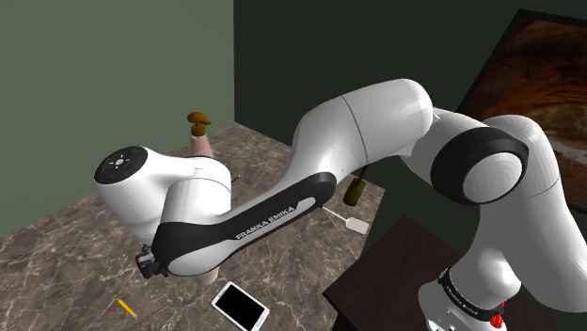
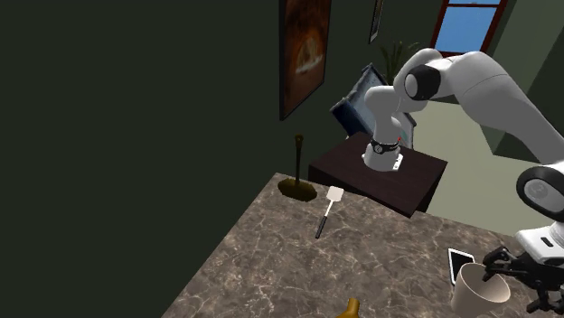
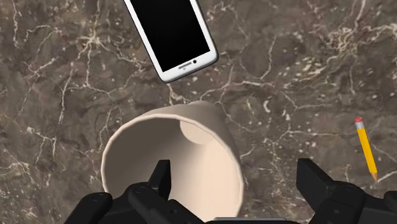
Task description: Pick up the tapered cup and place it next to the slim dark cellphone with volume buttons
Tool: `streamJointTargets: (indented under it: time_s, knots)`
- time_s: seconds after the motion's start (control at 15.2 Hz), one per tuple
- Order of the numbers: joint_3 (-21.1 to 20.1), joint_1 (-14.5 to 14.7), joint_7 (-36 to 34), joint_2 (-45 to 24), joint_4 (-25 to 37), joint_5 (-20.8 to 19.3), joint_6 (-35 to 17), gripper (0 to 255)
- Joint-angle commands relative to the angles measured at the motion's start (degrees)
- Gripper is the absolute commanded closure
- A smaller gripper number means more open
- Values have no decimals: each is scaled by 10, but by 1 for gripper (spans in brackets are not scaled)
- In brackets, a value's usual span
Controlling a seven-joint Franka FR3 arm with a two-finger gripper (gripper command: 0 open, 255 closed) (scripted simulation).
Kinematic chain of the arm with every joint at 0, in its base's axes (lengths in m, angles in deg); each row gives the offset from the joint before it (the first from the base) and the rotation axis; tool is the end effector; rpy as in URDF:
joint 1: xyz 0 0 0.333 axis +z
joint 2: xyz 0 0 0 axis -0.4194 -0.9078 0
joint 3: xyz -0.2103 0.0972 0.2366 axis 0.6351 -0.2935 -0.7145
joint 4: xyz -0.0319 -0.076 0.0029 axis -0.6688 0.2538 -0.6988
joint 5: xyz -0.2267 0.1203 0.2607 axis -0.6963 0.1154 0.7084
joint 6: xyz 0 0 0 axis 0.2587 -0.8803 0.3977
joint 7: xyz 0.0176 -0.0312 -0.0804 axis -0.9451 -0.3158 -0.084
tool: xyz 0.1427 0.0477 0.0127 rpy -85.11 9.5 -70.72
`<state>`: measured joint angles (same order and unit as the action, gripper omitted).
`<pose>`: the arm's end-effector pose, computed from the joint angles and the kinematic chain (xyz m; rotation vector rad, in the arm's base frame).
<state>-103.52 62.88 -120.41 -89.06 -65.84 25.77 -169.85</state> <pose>0.4756 0.5310 0.2498 2.9896 -0.0806 0.1046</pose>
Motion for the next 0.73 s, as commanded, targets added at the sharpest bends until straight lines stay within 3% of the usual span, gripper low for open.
streamJointTargets:
  time_s: [0.0,0.13,0.66]
  knots:
    - [-3,2,3,10,12,4,22,0]
    - [-6,5,7,20,30,9,49,0]
    - [-6,5,7,20,30,9,49,0]
